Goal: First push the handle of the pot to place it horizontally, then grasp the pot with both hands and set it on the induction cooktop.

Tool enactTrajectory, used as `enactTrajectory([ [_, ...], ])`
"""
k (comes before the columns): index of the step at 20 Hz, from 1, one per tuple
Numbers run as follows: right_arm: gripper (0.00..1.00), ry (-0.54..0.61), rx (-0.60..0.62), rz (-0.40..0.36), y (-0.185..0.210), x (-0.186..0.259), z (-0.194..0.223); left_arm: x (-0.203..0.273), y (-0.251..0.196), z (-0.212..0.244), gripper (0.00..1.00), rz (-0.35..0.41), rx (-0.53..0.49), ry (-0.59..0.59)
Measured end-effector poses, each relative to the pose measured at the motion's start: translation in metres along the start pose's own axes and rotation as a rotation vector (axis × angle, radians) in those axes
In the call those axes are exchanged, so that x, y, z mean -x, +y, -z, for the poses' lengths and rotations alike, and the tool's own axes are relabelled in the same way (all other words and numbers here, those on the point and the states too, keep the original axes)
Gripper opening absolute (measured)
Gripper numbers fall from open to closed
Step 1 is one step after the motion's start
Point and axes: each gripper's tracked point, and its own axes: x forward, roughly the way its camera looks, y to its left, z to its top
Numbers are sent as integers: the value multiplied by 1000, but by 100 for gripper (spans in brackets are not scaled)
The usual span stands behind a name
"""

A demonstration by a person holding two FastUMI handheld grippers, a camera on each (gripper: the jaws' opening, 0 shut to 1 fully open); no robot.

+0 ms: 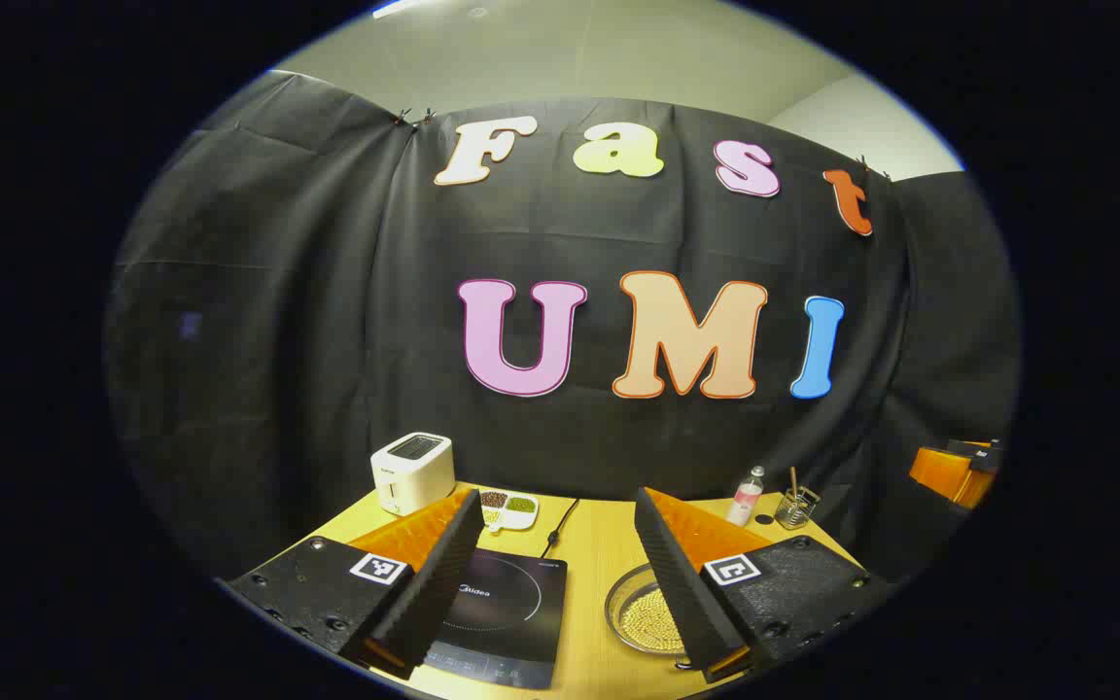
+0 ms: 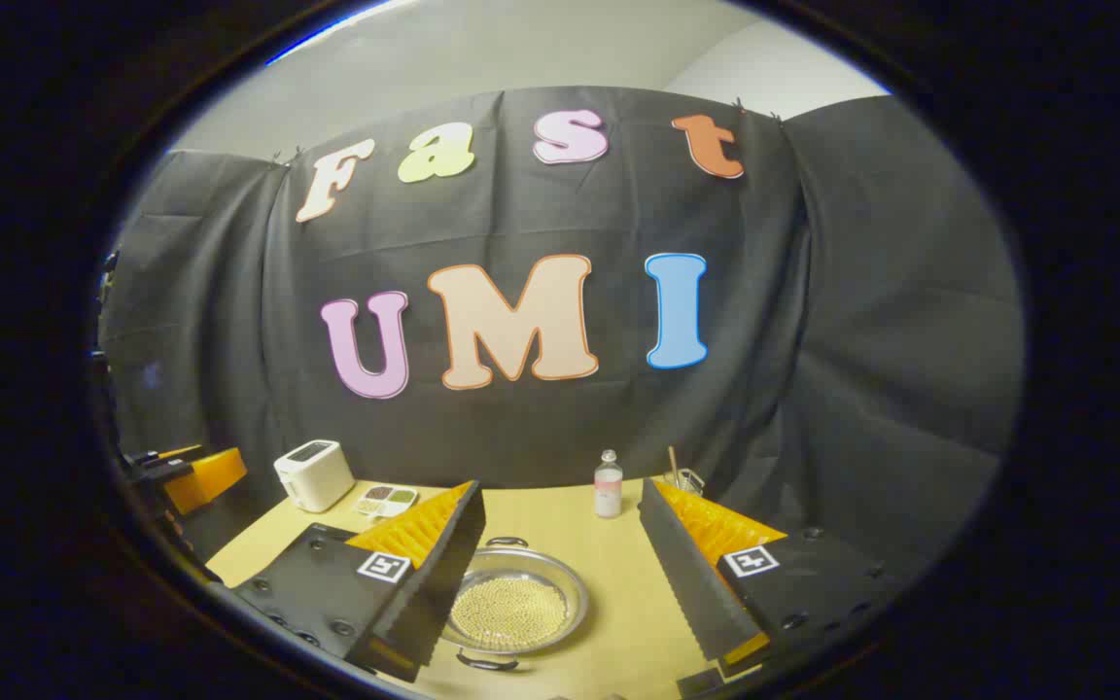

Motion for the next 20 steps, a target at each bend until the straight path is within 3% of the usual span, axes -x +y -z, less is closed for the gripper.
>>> enactTrajectory([
  [2, 95, 1, 5, -3, -2, 0, 1, 2, -3, -2, 92, -1, -6, -4],
  [3, 100, 4, 4, -5, -3, 0, 3, 2, -5, -2, 92, 0, -9, -3],
  [4, 95, 5, 4, -5, -4, 1, 2, 3, -6, -1, 92, 1, -13, 0],
  [6, 95, 7, 2, -1, -7, 2, 2, 5, -6, 1, 92, 1, -21, 4],
  [8, 100, 4, -1, 5, -10, 4, 2, 8, -6, 3, 95, 2, -23, 12],
  [9, 95, 4, -2, 8, -11, 5, 2, 9, -6, 5, 95, 1, -24, 16],
  [13, 95, 8, -4, 20, -17, 9, 3, 16, -2, 10, 99, -5, -35, 34],
  [20, 94, 13, -8, 18, -10, 17, 4, 23, 7, 11, 92, -12, -45, 34],
])
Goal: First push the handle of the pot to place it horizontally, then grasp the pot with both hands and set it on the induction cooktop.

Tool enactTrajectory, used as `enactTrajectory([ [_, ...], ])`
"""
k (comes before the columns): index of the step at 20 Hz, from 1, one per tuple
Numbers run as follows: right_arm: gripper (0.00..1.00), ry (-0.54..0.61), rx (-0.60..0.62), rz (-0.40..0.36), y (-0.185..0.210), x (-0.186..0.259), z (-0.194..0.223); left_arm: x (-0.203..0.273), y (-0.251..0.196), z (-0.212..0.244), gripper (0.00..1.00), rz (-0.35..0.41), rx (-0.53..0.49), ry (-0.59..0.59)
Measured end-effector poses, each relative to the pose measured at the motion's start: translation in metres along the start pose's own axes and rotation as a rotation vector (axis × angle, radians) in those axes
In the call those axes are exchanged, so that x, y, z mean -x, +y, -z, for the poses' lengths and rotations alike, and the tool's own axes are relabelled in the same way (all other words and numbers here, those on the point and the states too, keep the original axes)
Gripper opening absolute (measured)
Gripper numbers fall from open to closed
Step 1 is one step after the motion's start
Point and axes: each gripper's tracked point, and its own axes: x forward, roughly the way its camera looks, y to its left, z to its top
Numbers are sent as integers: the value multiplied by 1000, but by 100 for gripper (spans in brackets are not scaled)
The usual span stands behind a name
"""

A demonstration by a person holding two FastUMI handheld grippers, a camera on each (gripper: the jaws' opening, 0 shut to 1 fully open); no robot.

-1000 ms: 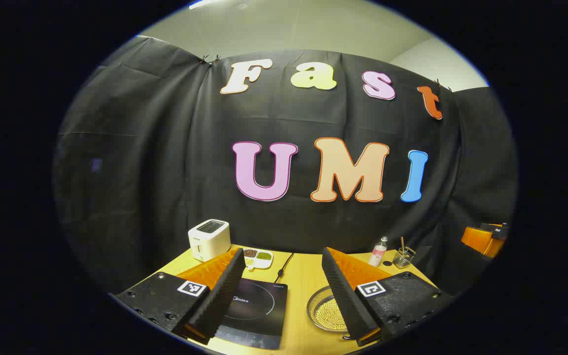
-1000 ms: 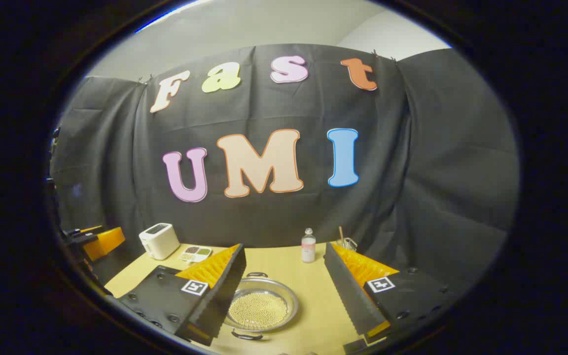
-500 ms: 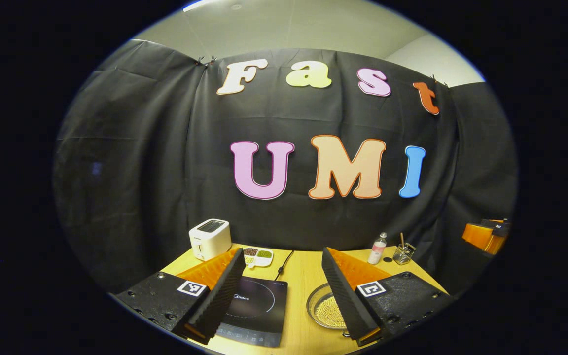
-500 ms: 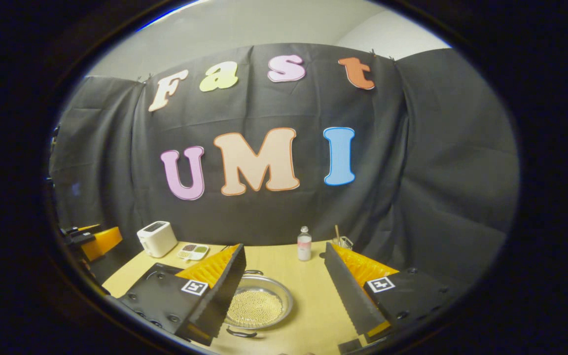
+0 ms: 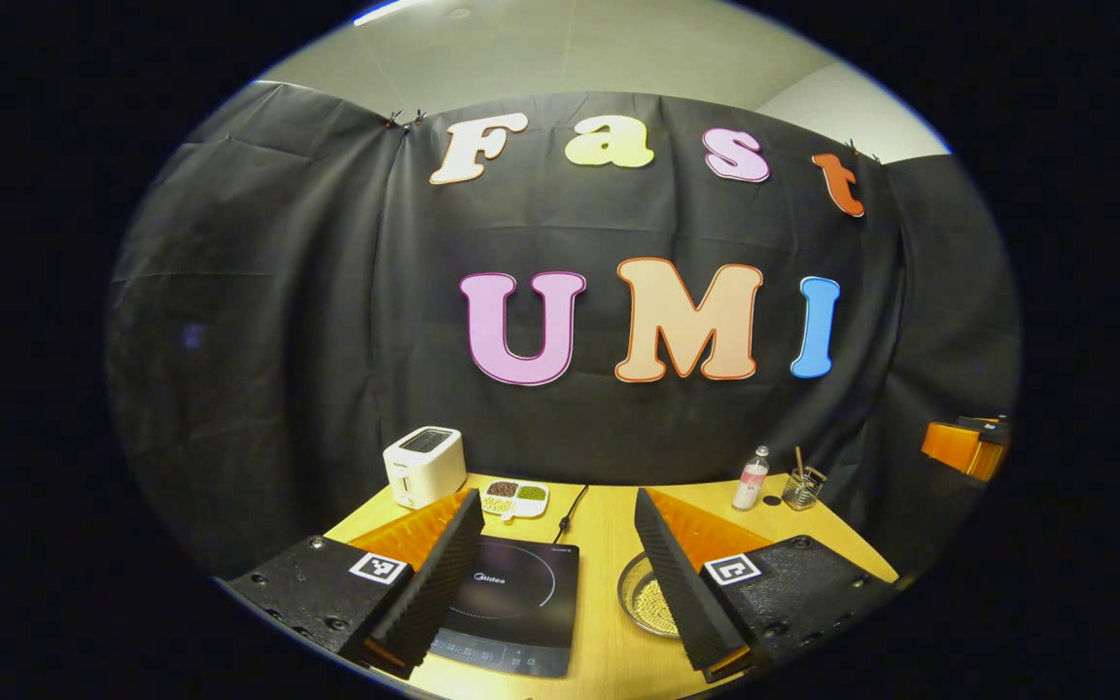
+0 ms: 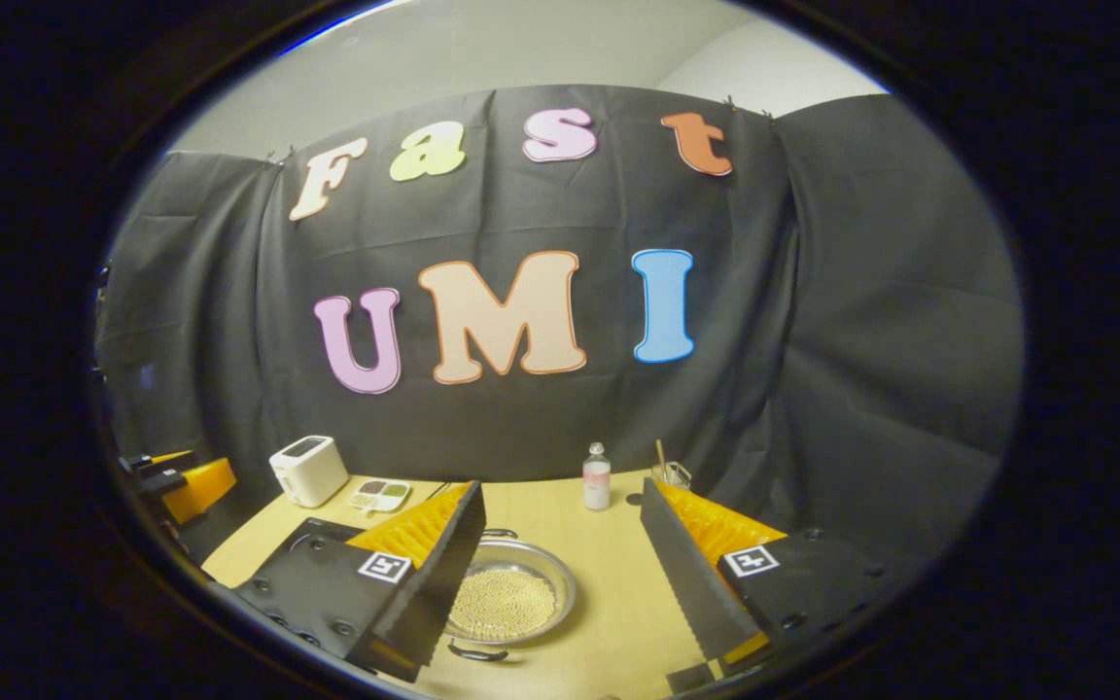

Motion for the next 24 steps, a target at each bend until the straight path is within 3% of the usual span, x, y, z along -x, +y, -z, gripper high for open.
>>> enactTrajectory([
  [8, 94, 20, 3, 2, 15, 6, 12, 8, 17, 6, 95, -6, -14, 14],
  [11, 80, 18, 13, 24, 20, 7, 16, 9, 26, 8, 95, -5, -24, 22],
  [13, 80, 8, 14, 39, 23, 8, 17, 9, 31, 10, 95, -3, -28, 27],
  [15, 50, 2, 5, 46, 28, 8, 19, 10, 36, 10, 95, 1, -30, 27],
  [17, 39, 3, -10, 57, 31, 8, 23, 11, 41, 15, 92, 7, -32, 35],
  [20, 7, 6, -50, 68, 38, 7, 32, 13, 51, 24, 95, 12, -40, 49],
  [21, 19, 11, -56, 69, 41, 7, 34, 12, 54, 25, 95, 12, -40, 53],
  [22, 0, 14, -59, 67, 44, 6, 35, 11, 58, 28, 95, 10, -36, 58],
  [24, 0, 15, -60, 51, 53, 4, 40, 10, 65, 33, 95, 8, -23, 69],
])
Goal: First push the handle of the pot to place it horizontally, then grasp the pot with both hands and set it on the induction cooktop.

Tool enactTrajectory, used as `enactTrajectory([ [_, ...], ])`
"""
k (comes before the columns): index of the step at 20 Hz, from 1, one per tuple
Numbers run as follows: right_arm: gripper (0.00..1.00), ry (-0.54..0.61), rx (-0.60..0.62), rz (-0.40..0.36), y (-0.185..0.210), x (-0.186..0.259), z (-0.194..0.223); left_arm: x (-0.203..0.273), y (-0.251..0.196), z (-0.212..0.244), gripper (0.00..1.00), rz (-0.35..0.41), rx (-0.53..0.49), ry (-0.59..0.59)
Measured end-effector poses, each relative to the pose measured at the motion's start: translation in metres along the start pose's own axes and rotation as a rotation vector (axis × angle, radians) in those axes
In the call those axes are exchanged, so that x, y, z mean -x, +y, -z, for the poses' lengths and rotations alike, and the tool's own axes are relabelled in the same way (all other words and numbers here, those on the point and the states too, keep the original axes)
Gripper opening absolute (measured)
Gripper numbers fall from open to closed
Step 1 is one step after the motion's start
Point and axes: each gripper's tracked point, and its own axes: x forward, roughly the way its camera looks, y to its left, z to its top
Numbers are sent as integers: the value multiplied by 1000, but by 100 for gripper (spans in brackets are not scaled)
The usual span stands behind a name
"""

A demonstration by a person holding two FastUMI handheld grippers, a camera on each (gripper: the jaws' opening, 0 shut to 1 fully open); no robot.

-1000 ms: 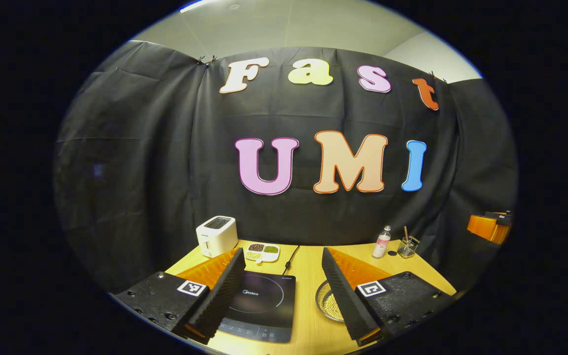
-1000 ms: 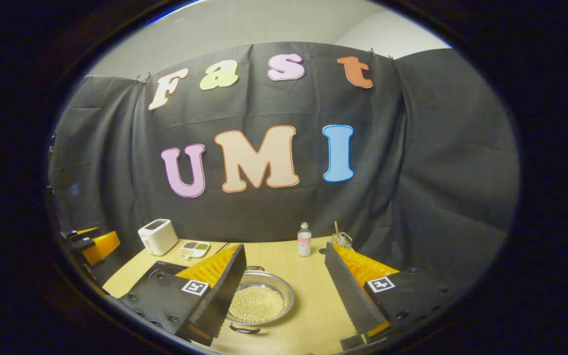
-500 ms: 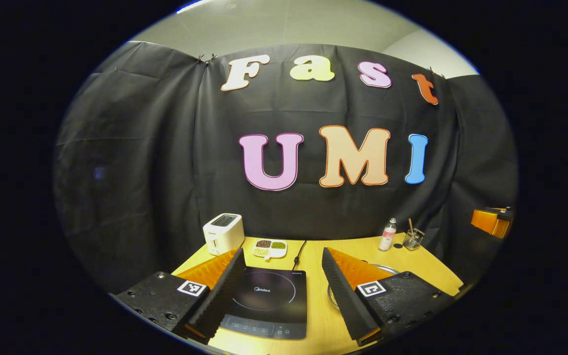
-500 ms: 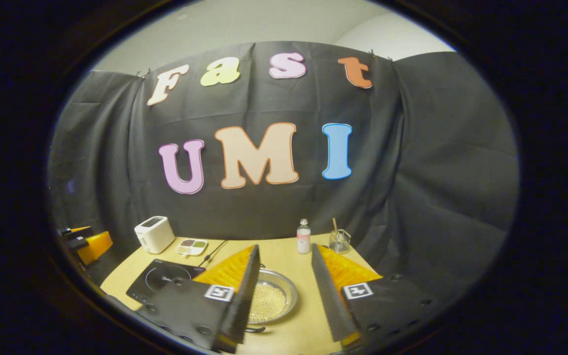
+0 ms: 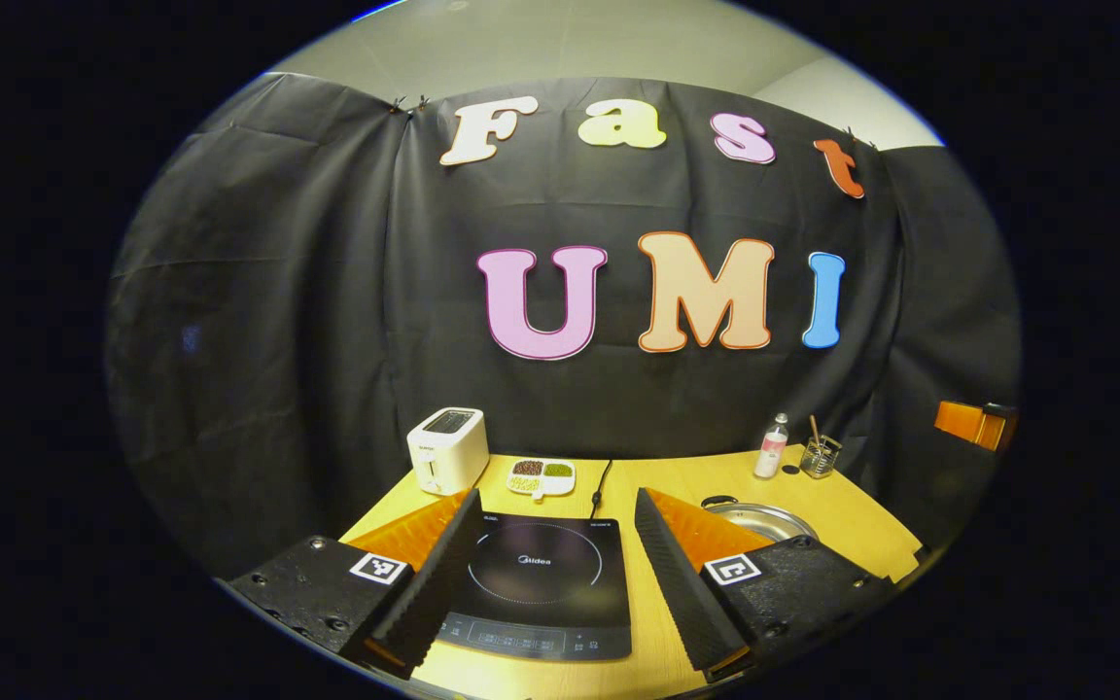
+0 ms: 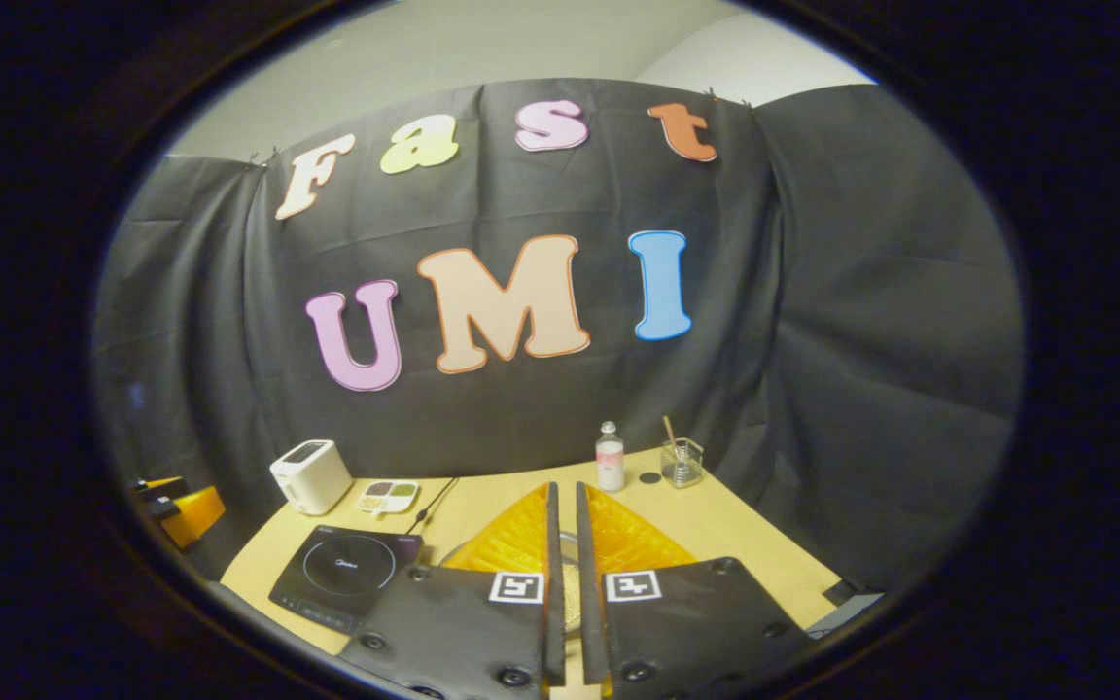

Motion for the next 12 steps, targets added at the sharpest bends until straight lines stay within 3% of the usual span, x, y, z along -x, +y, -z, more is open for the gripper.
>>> enactTrajectory([
  [1, 0, 5, 0, -10, 4, -1, 4, -2, 3, 2, 95, -2, 8, 1],
  [2, 9, 16, 3, -18, 9, -3, 12, -3, 6, 5, 92, -5, 14, 4],
  [3, 9, 30, 6, -25, 12, -4, 19, -4, 9, 8, 95, -9, 19, 8],
  [10, 9, 203, -28, -98, 46, -13, 98, -4, 41, 33, 92, -65, 17, 60],
  [12, 8, 270, -30, -116, 54, -14, 127, -5, 49, 37, 99, -82, 16, 67],
])
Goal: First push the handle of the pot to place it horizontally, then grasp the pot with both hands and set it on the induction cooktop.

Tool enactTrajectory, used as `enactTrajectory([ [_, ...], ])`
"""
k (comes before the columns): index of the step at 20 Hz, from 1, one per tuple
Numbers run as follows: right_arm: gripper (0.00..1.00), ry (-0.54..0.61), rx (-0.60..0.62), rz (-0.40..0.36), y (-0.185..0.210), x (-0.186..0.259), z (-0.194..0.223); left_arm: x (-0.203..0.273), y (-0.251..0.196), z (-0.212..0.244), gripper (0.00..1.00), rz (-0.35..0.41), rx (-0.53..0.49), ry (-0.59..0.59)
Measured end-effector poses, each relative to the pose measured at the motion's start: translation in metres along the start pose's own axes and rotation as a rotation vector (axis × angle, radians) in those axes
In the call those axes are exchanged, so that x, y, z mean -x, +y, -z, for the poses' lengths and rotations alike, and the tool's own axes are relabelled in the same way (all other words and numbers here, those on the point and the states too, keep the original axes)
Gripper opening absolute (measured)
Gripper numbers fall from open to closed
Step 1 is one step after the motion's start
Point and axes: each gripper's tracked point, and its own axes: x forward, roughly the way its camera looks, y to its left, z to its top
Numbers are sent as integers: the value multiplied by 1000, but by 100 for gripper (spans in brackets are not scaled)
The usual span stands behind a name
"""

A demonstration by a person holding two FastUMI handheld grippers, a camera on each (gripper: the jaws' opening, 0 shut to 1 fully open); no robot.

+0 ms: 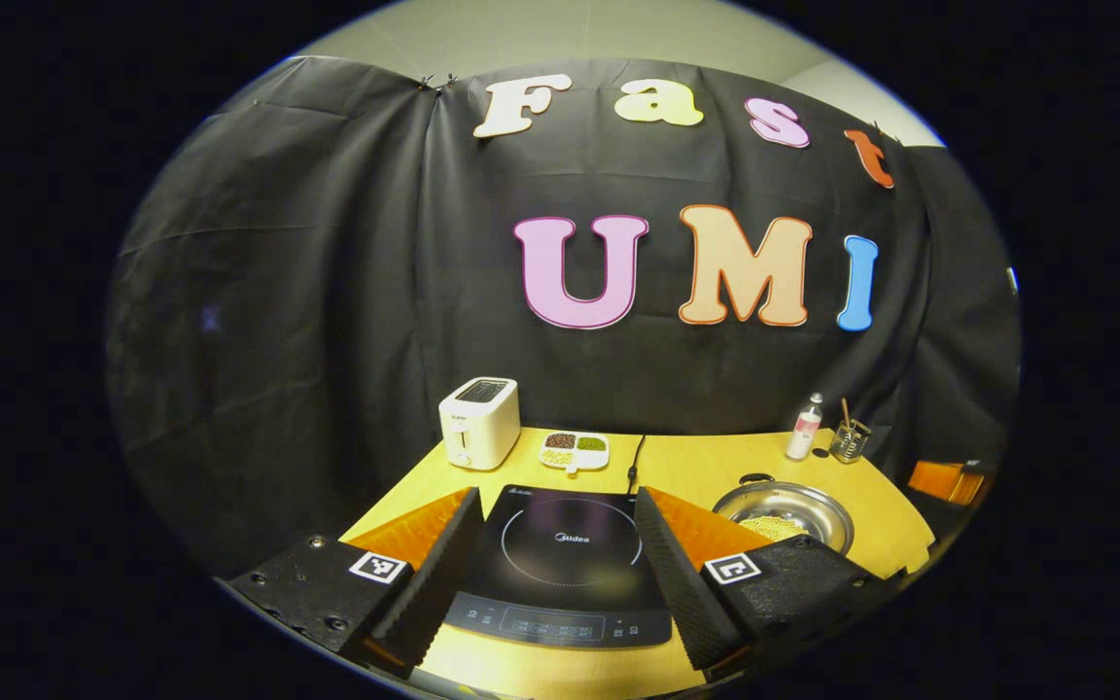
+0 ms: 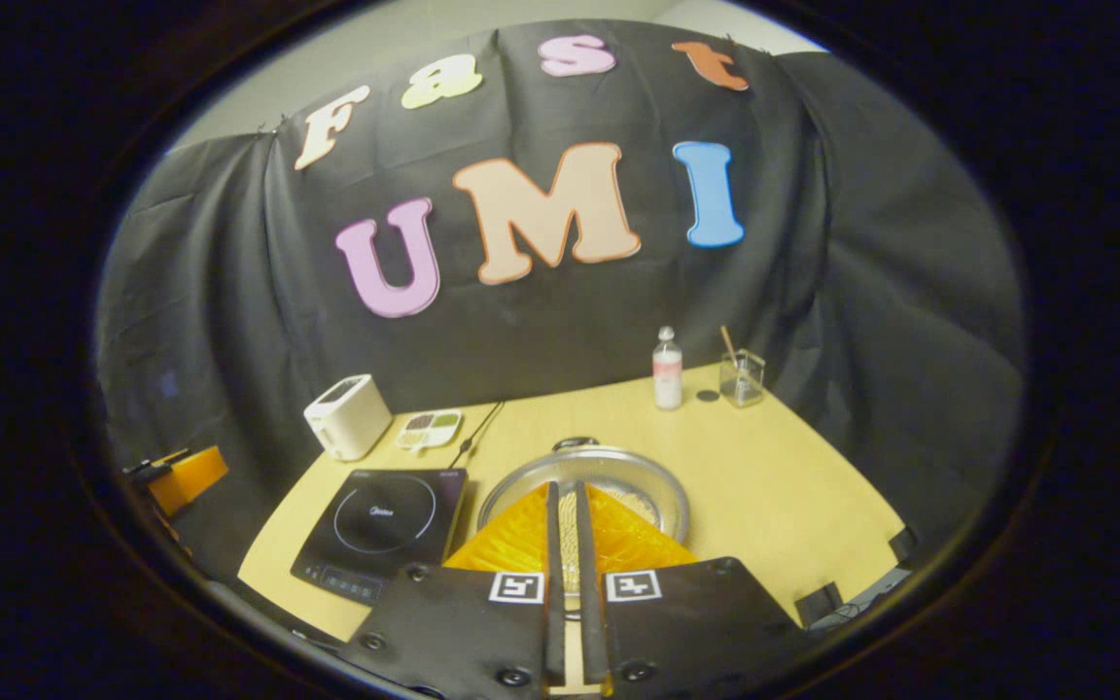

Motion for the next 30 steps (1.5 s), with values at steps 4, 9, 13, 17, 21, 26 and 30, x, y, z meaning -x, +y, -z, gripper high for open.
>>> enactTrajectory([
  [4, 0, 154, -41, -40, 12, -19, 61, -1, 12, 6, 96, -26, 2, 10],
  [9, 0, 338, -101, -92, 26, -37, 129, -4, 23, 15, 96, -48, -7, 35],
  [13, 8, 430, -116, -122, 39, -48, 162, -6, 30, 20, 96, -60, -10, 46],
  [17, 8, 501, -129, -135, 46, -56, 187, -9, 34, 19, 96, -69, -26, 49],
  [21, 8, 555, -135, -123, 40, -66, 203, -12, 31, 22, 96, -73, -26, 67],
  [26, 8, 585, -153, -117, 26, -76, 205, -16, 14, 30, 92, -69, -59, 101],
  [30, 6, 615, -162, -135, 9, -75, 200, -23, -9, 26, 96, -74, -30, 102],
])
